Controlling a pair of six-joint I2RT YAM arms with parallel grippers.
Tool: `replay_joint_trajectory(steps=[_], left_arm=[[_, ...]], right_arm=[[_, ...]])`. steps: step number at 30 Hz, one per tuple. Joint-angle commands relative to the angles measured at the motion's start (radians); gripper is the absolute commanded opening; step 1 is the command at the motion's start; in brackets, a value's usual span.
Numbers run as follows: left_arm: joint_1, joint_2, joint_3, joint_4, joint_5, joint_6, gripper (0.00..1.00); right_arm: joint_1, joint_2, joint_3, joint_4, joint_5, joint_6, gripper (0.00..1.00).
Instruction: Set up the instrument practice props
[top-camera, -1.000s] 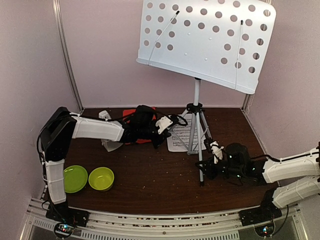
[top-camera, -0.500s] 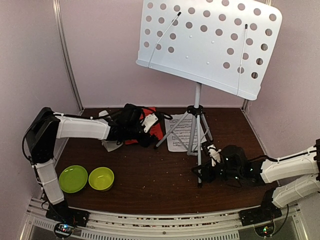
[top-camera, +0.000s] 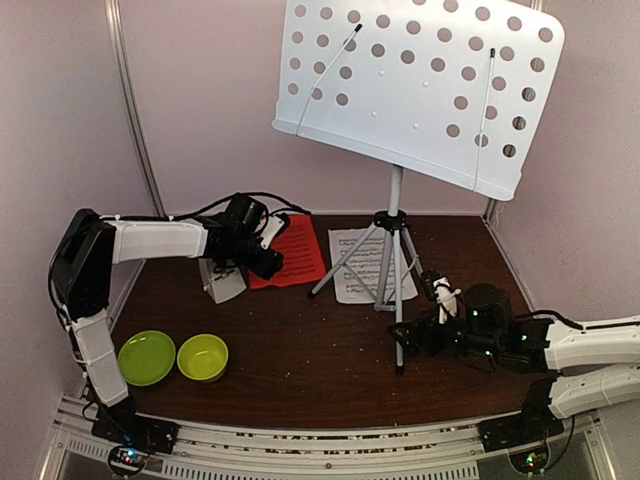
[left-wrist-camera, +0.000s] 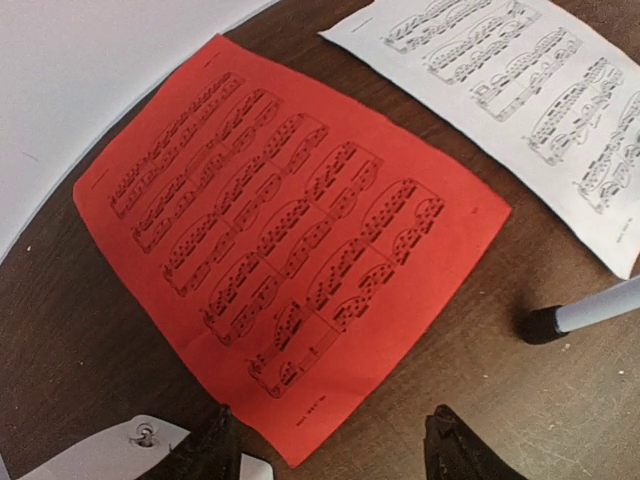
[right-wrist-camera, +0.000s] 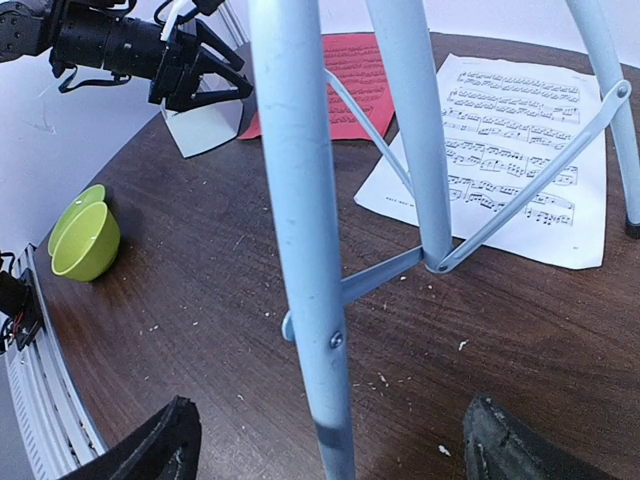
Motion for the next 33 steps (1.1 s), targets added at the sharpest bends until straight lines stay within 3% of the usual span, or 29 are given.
replay_joint_trajectory(steps=[1,9,19,26,33], left_arm=[[0.027,0.056,0.088,-0.136,-0.069,0.0,0.65],[0.069,0.133,0.167,-0.295,-0.13,0.052,0.62],[0.102,0.156,0.142,-0.35,-0.178,0.08,0.62],[0.139,0.087,0.031,-0.289,-0.162,0.087,0.61],[0.099,-0.04,-0.073,-0.128,-0.132,0.201,0.62]], right_arm=[[0.006,-0.038,0.022,-0.047,0.049,-0.008,0.92],[0.006,-0.038,0.031,-0.057,0.064,-0.001,0.96],[0.007,-0.015,0.046,-0.054,0.066,0.0,0.98],[0.007,-0.023,0.041,-0.06,0.069,0.001,0.98],[0.006,-0.024,0.04,-0.059,0.072,0.0,0.99]])
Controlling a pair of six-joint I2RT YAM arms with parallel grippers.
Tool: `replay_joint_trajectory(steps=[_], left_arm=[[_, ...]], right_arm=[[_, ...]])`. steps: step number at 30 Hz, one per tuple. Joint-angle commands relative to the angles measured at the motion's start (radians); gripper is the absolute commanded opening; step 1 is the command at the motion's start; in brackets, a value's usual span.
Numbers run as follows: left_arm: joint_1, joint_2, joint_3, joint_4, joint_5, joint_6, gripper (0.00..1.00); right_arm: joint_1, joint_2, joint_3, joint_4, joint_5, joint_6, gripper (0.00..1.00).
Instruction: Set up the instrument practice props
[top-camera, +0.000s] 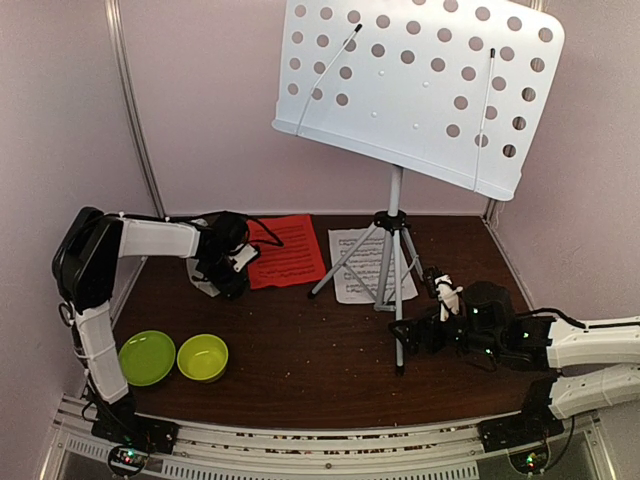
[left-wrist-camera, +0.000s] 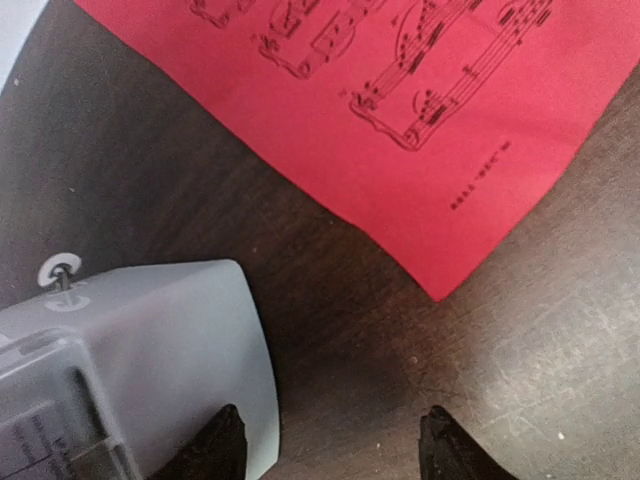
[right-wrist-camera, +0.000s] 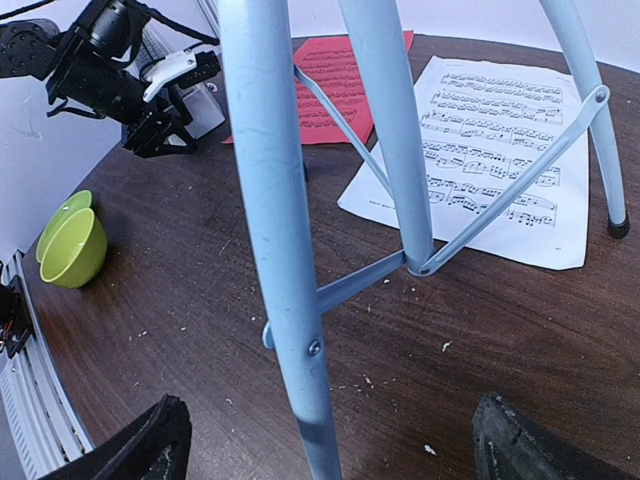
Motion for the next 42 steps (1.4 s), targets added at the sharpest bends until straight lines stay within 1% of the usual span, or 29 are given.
replay_joint_trajectory(steps=[1,5,9,14,16,21,23,26,28,30,33,36,38,42], left_arm=[[-0.042,-0.117,-0.056,0.169,0.006,0.113,0.62],[-0.113,-0.121,-0.085,0.238,-0.014,0.212,0.63],[-0.17,-0.082,-0.066,0.258,-0.04,0.274,0.62],[-0.227,0.023,-0.015,0.251,-0.185,0.346,0.58],[-0.242,0.067,0.004,0.236,-0.223,0.374,0.57],[-0.259,0.126,-0.002,0.263,-0.305,0.421,0.53],[-0.261,0.133,-0.014,0.297,-0.322,0.449,0.53],[-0.259,0.121,-0.032,0.34,-0.292,0.503,0.52],[-0.249,0.129,-0.025,0.372,-0.3,0.523,0.47],[-0.229,0.149,0.019,0.331,-0.293,0.525,0.43],[-0.215,0.17,0.055,0.32,-0.256,0.565,0.38],[-0.21,0.187,0.095,0.276,-0.208,0.591,0.34],[-0.208,0.189,0.103,0.27,-0.192,0.601,0.27],[-0.195,0.19,0.115,0.251,-0.159,0.597,0.04]], right_arm=[[0.006,-0.007,0.019,-0.007,0.03,-0.002,0.99],[0.006,-0.011,0.019,-0.012,0.035,-0.002,0.99],[0.006,-0.017,0.02,-0.021,0.038,-0.004,0.99],[0.006,-0.027,0.021,-0.035,0.044,-0.007,0.99],[0.006,-0.032,0.019,-0.039,0.05,-0.008,0.99],[0.006,-0.04,0.019,-0.055,0.061,-0.01,0.99],[0.006,-0.043,0.019,-0.058,0.062,-0.009,0.99],[0.006,-0.042,0.022,-0.065,0.06,-0.01,0.98],[0.007,-0.041,0.022,-0.066,0.059,-0.013,0.98],[0.006,-0.036,0.027,-0.071,0.061,-0.015,0.98],[0.006,-0.03,0.038,-0.078,0.064,-0.017,0.97],[0.006,-0.028,0.05,-0.092,0.071,-0.019,0.96],[0.007,-0.033,0.054,-0.096,0.08,-0.019,0.96],[0.006,-0.041,0.052,-0.098,0.091,-0.017,0.95]])
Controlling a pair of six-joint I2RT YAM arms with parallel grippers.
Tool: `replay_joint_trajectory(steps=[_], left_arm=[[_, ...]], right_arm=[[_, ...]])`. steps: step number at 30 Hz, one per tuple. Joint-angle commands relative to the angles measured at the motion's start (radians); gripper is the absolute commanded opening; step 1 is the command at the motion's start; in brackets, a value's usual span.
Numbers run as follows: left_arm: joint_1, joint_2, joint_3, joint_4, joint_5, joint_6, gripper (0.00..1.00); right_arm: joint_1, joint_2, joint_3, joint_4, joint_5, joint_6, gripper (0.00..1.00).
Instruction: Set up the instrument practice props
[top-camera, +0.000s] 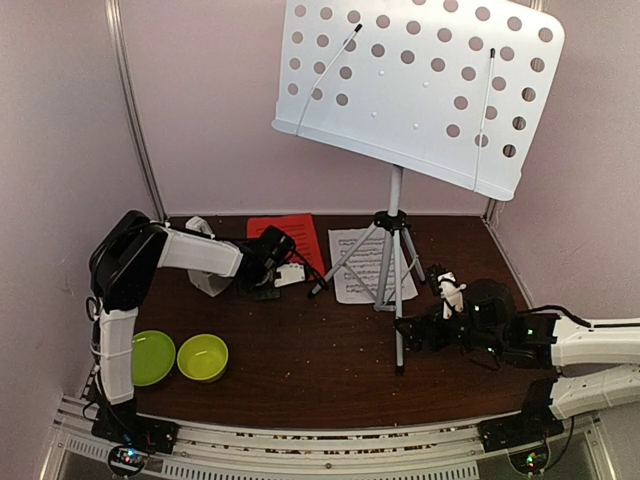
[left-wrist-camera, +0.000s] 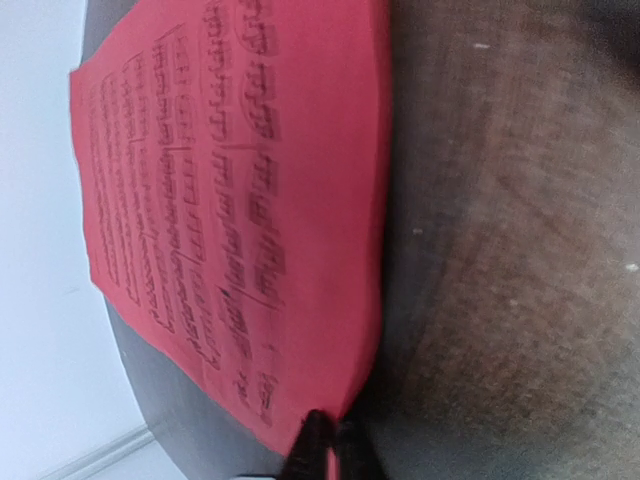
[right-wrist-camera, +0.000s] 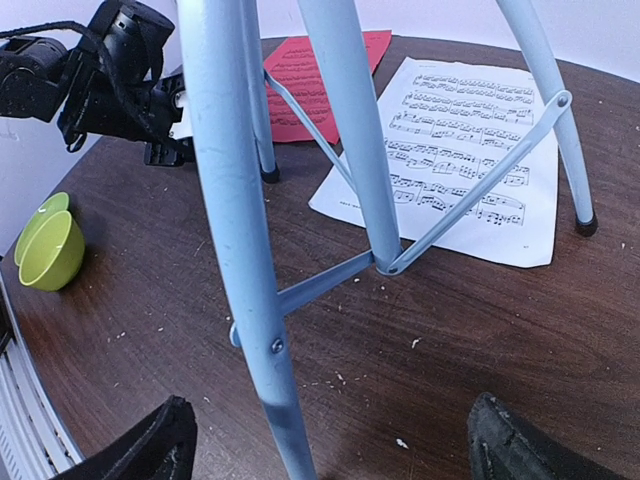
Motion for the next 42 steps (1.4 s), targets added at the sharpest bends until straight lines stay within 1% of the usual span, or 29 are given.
replay_joint_trajectory(steps=[1,6,9,15,20,24,28,30,32,35,37,39,41,42], left_arm=[[0.016,0.017,0.033,-0.026,0.07,0.015,0.0],[0.015,0.013,0.036,-0.014,0.042,0.0,0.0],[-0.005,-0.032,0.004,-0.014,0.045,-0.029,0.0],[-0.058,-0.216,-0.15,-0.03,0.077,-0.124,0.0],[-0.062,-0.382,-0.255,-0.075,0.124,-0.215,0.0],[-0.073,-0.504,-0.317,-0.112,0.188,-0.247,0.0],[-0.146,-0.59,-0.369,-0.131,0.205,-0.258,0.0],[-0.184,-0.613,-0.386,-0.146,0.201,-0.277,0.0],[-0.224,-0.63,-0.398,-0.164,0.198,-0.305,0.0],[-0.305,-0.666,-0.42,-0.176,0.176,-0.344,0.0],[-0.363,-0.69,-0.433,-0.176,0.147,-0.378,0.0],[-0.421,-0.716,-0.45,-0.179,0.141,-0.425,0.0],[-0.464,-0.735,-0.475,-0.18,0.144,-0.468,0.0],[-0.482,-0.737,-0.483,-0.187,0.134,-0.499,0.0]], right_arm=[[0.006,-0.013,0.025,-0.011,0.034,-0.004,0.94],[0.006,-0.021,0.028,-0.02,0.029,-0.009,0.93],[0.006,-0.032,0.035,-0.032,0.028,-0.014,0.93],[0.006,-0.07,0.044,-0.046,0.025,-0.024,0.93],[0.007,-0.091,0.057,-0.057,0.0,-0.048,0.95],[0.006,-0.083,0.093,-0.084,-0.038,-0.042,0.98],[0.0,-0.04,0.176,-0.192,-0.059,0.026,1.0],[-0.007,-0.007,0.229,-0.265,-0.092,0.056,1.0],[-0.008,0.01,0.258,-0.318,-0.09,0.084,1.0],[-0.009,-0.023,0.227,-0.301,-0.07,0.117,1.0],[-0.011,-0.058,0.198,-0.283,-0.101,0.134,1.0],[-0.02,-0.089,0.17,-0.254,-0.167,0.17,1.0],[-0.022,-0.104,0.14,-0.21,-0.277,0.188,1.0],[-0.021,-0.104,0.13,-0.204,-0.301,0.207,1.0]])
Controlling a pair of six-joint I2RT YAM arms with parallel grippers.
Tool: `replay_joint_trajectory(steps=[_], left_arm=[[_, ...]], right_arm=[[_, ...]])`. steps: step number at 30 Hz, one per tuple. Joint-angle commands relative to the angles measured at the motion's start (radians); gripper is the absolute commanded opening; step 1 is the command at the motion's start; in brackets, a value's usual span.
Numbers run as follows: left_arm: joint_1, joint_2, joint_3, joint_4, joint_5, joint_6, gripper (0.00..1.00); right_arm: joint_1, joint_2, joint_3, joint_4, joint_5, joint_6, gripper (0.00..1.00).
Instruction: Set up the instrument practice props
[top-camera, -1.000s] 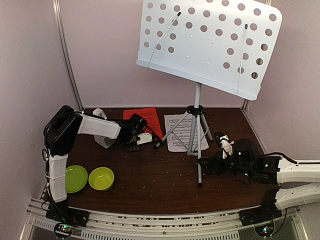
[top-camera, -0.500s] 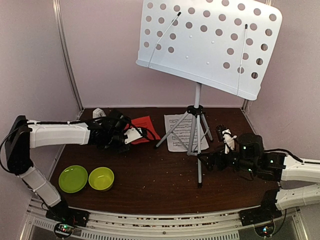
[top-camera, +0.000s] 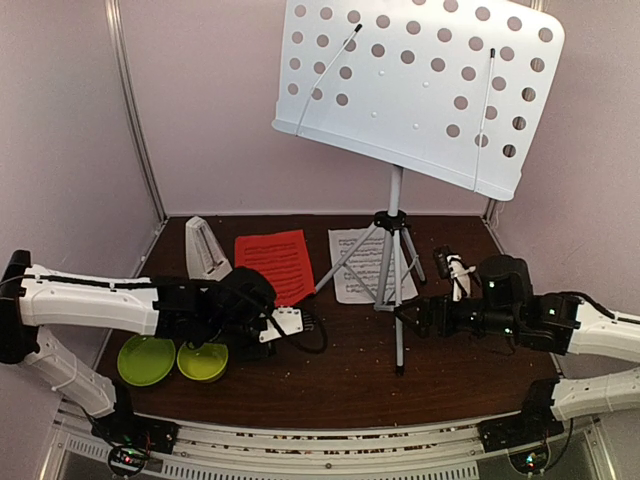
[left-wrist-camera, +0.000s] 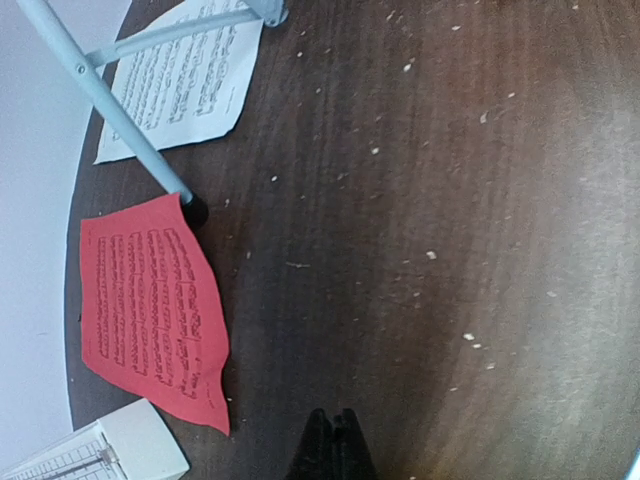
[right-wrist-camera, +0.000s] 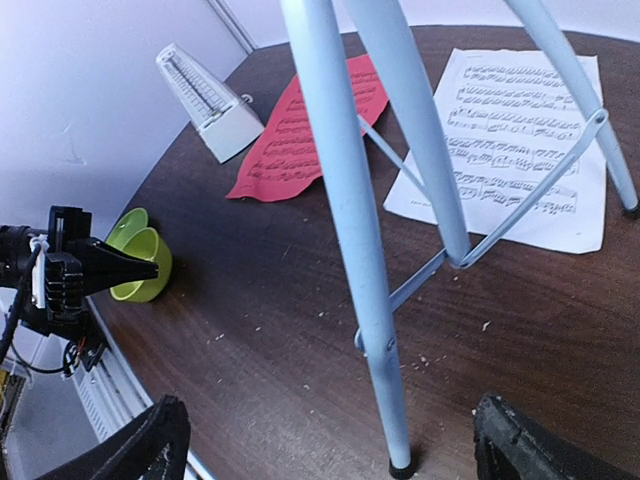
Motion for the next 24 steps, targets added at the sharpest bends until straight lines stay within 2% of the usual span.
replay_joint_trajectory(steps=[1,3,4,6,7,8,16,24], left_arm=[[-0.07,-0.043,-0.038,-0.019,-0.052,-0.155,0.0],[-0.071,-0.04,-0.042,-0.014,-0.105,-0.212,0.04],[-0.07,-0.036,-0.046,0.005,-0.129,-0.22,0.15],[-0.068,-0.011,-0.048,0.063,-0.163,-0.222,0.49],[-0.064,0.026,-0.04,0.104,-0.174,-0.221,0.58],[-0.055,0.046,-0.028,0.129,-0.175,-0.22,0.62],[0.087,0.299,0.147,0.191,-0.106,-0.222,0.66],[0.149,0.436,0.203,0.306,-0.119,-0.158,0.67]], right_arm=[[-0.007,-0.023,-0.054,0.039,-0.167,0.096,1.0],[-0.007,-0.024,-0.071,0.033,-0.17,0.131,1.0],[-0.006,-0.031,-0.081,0.038,-0.162,0.146,1.0],[-0.007,-0.057,-0.104,0.058,-0.137,0.18,1.0],[-0.006,-0.07,-0.114,0.072,-0.116,0.199,1.0],[-0.007,-0.084,-0.124,0.08,-0.104,0.22,1.0],[-0.006,-0.189,-0.162,0.049,0.058,0.366,1.0],[-0.004,-0.246,-0.174,0.033,0.133,0.391,1.0]])
